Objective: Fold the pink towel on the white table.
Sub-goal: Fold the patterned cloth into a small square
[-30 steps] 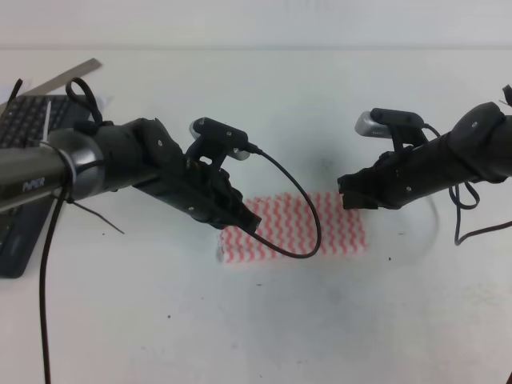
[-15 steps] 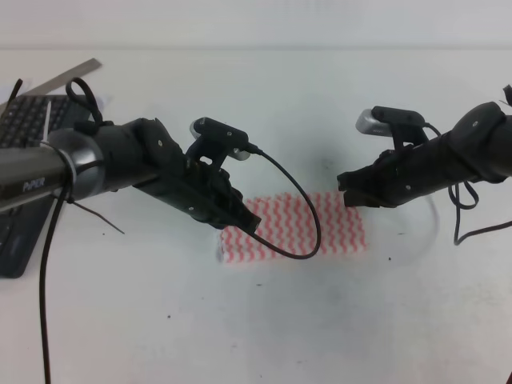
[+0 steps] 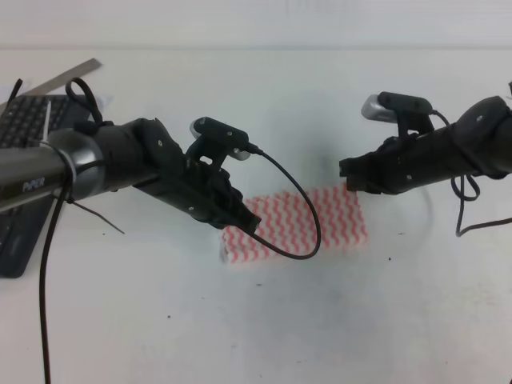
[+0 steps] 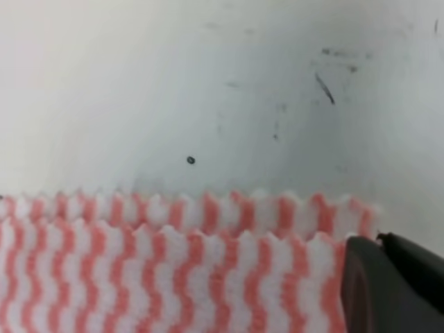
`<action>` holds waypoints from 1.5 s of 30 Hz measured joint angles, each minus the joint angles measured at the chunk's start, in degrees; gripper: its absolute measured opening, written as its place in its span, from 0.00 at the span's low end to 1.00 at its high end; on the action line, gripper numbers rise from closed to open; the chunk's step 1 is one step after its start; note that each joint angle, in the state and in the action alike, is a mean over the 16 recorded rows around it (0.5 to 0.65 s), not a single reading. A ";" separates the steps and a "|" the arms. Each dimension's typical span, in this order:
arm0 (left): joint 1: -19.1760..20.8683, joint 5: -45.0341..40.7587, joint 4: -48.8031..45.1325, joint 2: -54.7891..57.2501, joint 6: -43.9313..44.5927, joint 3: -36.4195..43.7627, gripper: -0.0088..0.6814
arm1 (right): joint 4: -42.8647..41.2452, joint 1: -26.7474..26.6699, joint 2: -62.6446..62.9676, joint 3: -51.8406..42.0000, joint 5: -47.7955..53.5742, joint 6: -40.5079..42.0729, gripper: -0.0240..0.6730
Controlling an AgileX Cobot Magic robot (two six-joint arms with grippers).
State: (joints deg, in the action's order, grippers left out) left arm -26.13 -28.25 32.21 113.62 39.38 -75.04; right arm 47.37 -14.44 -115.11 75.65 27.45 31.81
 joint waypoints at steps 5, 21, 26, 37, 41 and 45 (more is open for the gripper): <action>0.00 -0.04 0.02 -0.03 0.05 0.00 0.01 | 1.08 0.00 -0.77 0.17 -0.40 0.00 0.03; -0.02 0.53 0.07 -0.34 0.17 0.01 0.01 | 2.80 0.01 -1.43 1.37 1.11 -0.03 0.43; -0.02 0.68 0.12 -0.95 0.18 0.01 0.01 | 2.27 0.01 -0.59 1.41 1.52 -0.24 0.46; -0.02 0.29 1.84 -3.38 0.23 0.01 0.01 | -9.87 0.00 4.08 1.97 7.23 -11.79 0.34; -0.03 -0.06 3.11 -3.77 0.35 0.02 0.01 | -15.53 -0.08 5.61 2.26 11.48 -17.69 0.28; -0.02 -0.12 4.25 -3.15 0.49 0.01 0.01 | -19.76 -0.51 6.46 2.49 15.43 -22.27 0.24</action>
State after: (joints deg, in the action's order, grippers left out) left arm -26.15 -28.36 36.46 110.47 39.87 -75.03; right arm 27.61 -14.96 -108.65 78.15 42.89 9.54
